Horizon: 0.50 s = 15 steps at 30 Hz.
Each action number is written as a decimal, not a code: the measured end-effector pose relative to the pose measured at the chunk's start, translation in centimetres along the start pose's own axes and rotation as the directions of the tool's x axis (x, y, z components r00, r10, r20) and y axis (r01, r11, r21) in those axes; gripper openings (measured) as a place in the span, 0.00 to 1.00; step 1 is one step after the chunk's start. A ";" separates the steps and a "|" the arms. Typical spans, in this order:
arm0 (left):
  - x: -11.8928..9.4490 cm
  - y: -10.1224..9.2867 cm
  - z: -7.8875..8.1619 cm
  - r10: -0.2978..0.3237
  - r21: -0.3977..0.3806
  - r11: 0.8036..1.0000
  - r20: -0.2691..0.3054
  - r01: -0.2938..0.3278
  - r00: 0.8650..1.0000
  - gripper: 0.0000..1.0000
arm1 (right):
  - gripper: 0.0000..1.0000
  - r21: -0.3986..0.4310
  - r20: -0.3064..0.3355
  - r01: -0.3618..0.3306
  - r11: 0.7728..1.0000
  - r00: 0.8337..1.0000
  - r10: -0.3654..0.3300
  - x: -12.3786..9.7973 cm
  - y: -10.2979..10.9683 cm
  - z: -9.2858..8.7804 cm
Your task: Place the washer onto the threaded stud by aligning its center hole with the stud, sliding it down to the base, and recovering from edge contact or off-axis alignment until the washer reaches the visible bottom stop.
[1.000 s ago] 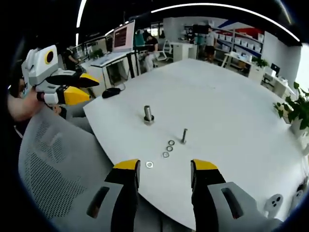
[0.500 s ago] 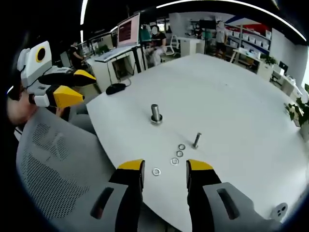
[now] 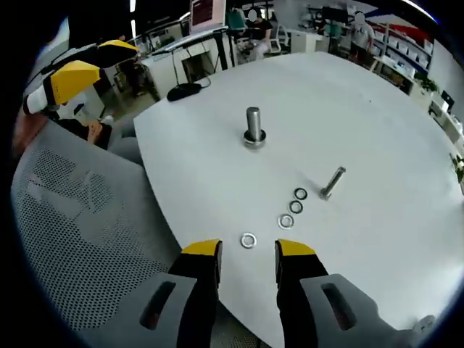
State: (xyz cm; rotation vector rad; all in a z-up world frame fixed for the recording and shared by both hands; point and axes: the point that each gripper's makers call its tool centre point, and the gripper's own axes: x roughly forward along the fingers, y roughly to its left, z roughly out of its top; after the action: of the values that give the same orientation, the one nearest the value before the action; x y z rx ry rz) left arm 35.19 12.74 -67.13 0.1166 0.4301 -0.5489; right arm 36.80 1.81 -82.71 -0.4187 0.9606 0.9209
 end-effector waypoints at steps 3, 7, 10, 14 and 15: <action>0.0 -0.1 0.0 -0.005 0.003 1.000 0.000 0.005 1.000 0.25 | 0.29 -0.045 -0.037 -0.009 0.999 0.999 0.007 0.8 -0.1 -0.5; 0.1 -0.4 -0.1 -0.014 0.011 1.000 -0.003 0.014 1.000 0.25 | 0.27 -0.074 -0.079 -0.019 0.997 0.997 0.013 1.7 -0.1 -1.2; 0.1 -0.4 -0.1 -0.017 0.013 1.000 -0.008 0.017 1.000 0.25 | 0.27 -0.083 -0.095 -0.027 0.996 0.995 0.019 2.0 -0.1 -1.4; 0.1 -0.3 -0.2 -0.012 0.010 1.000 -0.008 0.012 1.000 0.25 | 0.27 -0.108 -0.122 -0.045 0.993 0.992 0.032 2.6 0.0 -1.6; 0.1 -0.3 -0.2 -0.011 0.009 1.000 -0.009 0.011 1.000 0.25 | 0.27 -0.152 -0.141 -0.051 0.987 0.990 0.029 2.6 -0.1 -1.8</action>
State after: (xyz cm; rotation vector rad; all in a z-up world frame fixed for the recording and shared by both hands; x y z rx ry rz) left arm 35.08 12.49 -67.35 0.1256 0.4375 -0.5611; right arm 36.59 1.82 -85.86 -0.6032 1.0303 1.0173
